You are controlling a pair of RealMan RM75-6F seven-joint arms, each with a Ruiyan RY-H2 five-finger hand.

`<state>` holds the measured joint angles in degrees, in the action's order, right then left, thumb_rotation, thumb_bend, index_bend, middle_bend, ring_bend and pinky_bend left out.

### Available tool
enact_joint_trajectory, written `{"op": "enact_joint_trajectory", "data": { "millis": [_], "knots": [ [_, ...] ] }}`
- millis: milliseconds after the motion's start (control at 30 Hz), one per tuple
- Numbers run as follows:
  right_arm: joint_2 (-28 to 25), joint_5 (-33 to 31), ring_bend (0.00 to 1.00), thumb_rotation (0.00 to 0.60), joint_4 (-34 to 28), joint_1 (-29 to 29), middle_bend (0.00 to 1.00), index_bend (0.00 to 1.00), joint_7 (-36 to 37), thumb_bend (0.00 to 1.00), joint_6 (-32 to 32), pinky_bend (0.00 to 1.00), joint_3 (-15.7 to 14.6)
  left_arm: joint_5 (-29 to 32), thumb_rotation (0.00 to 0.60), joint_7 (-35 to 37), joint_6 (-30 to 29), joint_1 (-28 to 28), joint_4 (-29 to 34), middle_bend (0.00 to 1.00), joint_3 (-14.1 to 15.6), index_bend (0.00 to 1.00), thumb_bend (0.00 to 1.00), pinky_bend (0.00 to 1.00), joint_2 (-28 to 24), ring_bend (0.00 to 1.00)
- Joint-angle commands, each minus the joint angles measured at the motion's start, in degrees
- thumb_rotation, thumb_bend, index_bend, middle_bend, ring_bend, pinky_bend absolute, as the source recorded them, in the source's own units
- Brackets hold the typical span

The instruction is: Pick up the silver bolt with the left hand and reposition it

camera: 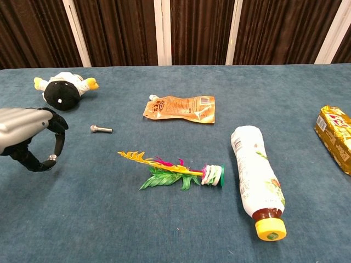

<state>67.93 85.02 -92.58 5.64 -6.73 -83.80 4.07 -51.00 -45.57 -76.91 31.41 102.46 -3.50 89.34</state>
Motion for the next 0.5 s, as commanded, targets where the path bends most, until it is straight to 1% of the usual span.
{"op": "enact_joint_trajectory", "data": {
  "millis": [33,167,267,367,500],
  "knots": [
    [0.1,0.1,0.06,0.600,-0.1,0.0,0.07,0.08,0.0,0.11,0.1,0.00,-0.1,-4.2,0.600,11.3,4.2,-2.5,-0.2,0.15,0.7,0.58,0.53,0.00,-4.3,0.00],
    [0.1,0.0,0.06,0.600,-0.1,0.0,0.07,0.08,-0.2,0.11,0.2,0.00,-0.2,-7.1,0.600,18.2,5.9,-3.6,-2.0,0.15,0.9,0.58,0.53,0.00,-5.6,0.00],
    [0.2,0.0,0.06,0.600,-0.1,0.0,0.07,0.08,-0.3,0.11,0.2,0.00,-0.1,-9.9,0.600,25.2,6.8,-4.6,-3.7,0.15,0.6,0.58,0.53,0.00,-6.1,0.00],
    [0.3,-0.2,0.06,0.600,-0.1,0.0,0.07,0.08,-0.4,0.11,0.2,0.00,-0.1,-13.4,0.600,30.4,7.7,-5.3,-6.0,0.15,1.2,0.58,0.53,0.00,-6.5,0.00],
    [0.3,-0.2,0.06,0.600,-0.2,0.0,0.07,0.08,-0.3,0.11,0.1,0.00,0.0,-16.0,0.600,34.3,8.1,-6.1,-7.9,0.16,2.0,0.58,0.53,0.00,-6.8,0.00]
  ]
}}
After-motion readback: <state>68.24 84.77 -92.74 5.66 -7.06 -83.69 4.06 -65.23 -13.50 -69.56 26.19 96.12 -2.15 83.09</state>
